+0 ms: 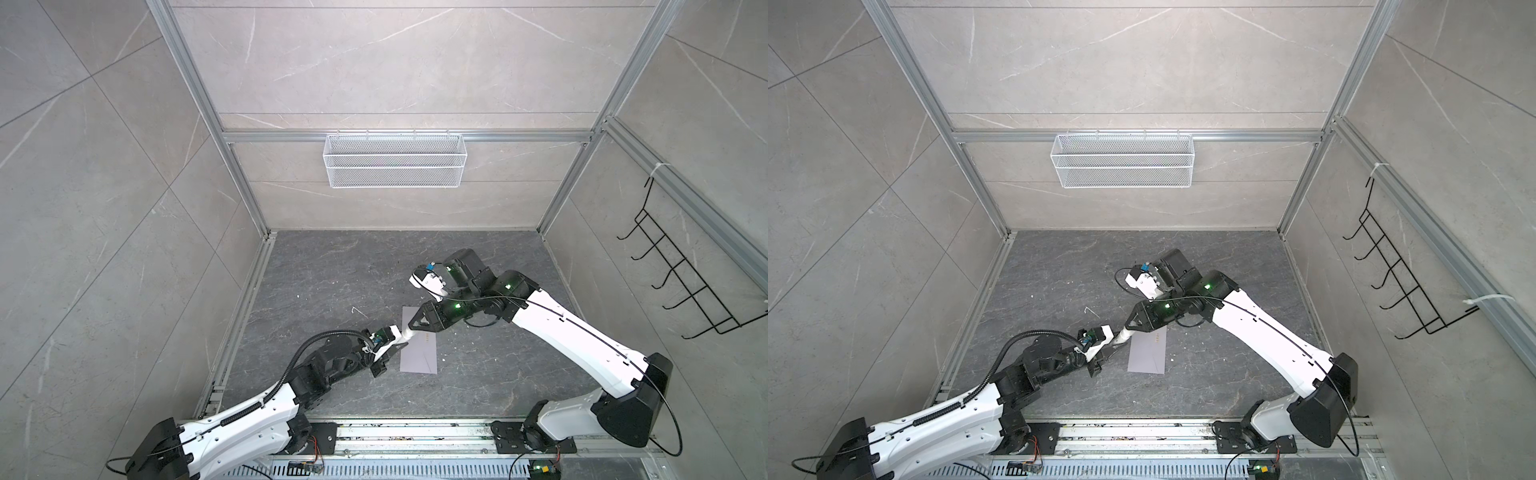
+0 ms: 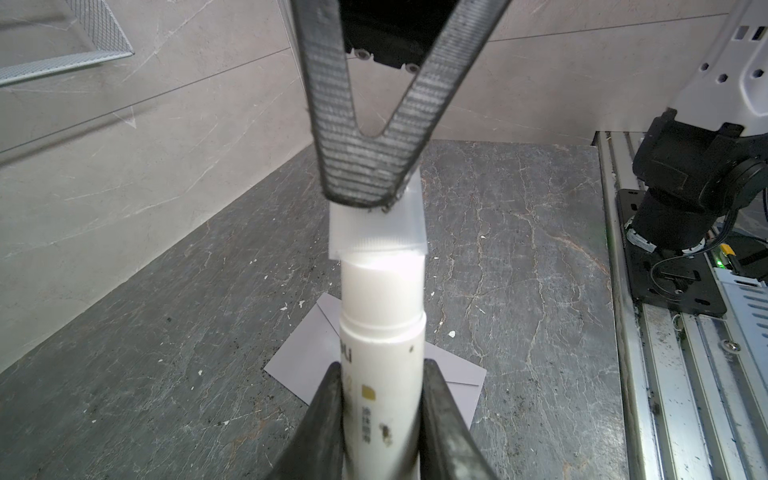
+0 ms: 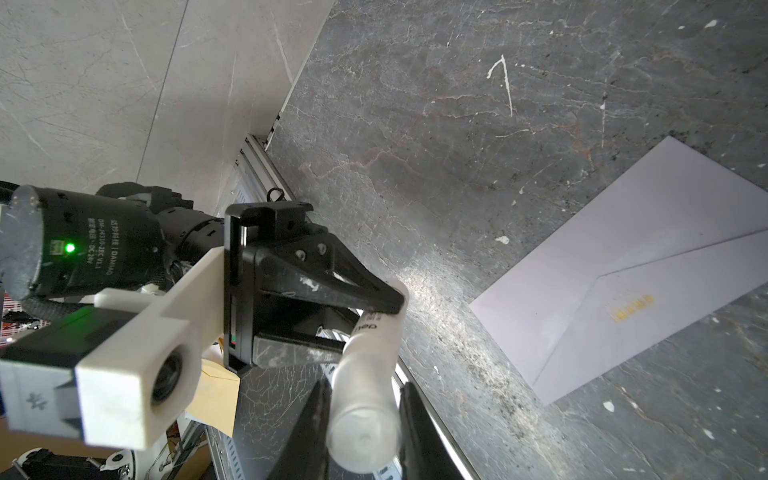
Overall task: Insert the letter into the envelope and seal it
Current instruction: 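Lower the clear cap onto the glue stick top with the right gripper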
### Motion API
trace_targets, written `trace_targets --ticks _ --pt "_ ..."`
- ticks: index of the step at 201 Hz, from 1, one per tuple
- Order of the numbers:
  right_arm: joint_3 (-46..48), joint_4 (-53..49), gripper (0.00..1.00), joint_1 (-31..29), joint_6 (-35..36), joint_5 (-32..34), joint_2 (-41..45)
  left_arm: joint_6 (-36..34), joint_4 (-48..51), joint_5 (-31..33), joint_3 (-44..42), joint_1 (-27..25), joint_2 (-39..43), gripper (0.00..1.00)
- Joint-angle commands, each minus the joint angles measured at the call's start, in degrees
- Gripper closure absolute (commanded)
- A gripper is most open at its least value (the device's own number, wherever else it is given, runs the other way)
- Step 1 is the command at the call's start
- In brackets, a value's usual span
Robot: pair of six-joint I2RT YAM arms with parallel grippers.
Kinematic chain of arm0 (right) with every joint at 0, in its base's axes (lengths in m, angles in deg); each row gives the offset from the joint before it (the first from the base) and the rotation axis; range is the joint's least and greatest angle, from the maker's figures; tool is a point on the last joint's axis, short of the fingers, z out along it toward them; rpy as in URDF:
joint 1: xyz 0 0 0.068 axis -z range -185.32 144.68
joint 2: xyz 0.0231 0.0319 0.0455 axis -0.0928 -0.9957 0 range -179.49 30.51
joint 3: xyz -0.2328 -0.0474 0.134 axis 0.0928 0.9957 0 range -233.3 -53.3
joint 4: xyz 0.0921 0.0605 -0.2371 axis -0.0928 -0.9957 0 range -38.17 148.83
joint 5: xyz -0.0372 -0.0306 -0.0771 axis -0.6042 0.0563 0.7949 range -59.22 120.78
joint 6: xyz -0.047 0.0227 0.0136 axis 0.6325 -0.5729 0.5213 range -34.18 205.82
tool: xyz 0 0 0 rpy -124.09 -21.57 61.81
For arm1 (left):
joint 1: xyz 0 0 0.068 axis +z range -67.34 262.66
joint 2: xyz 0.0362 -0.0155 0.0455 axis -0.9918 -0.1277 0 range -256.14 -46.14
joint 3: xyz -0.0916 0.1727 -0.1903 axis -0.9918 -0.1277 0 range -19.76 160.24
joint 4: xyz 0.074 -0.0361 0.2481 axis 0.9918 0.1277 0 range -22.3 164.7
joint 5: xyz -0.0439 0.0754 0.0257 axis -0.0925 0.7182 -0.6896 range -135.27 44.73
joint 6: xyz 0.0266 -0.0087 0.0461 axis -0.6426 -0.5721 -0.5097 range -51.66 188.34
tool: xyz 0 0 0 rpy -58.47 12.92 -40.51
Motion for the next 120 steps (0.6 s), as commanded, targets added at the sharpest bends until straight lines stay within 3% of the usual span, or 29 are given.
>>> trace_targets --ticks 1,120 --pt "0.71 0.78 0.81 -1.33 -0.07 0.41 -0.58 -0.24 -3.37 -1.23 1.06 -0.14 0.22 1.00" --pt "-1.70 -1.69 0.85 -7.34 1.44 10.84 -2.42 0.46 -3.13 -1.30 1.24 -0.14 0.14 1.00"
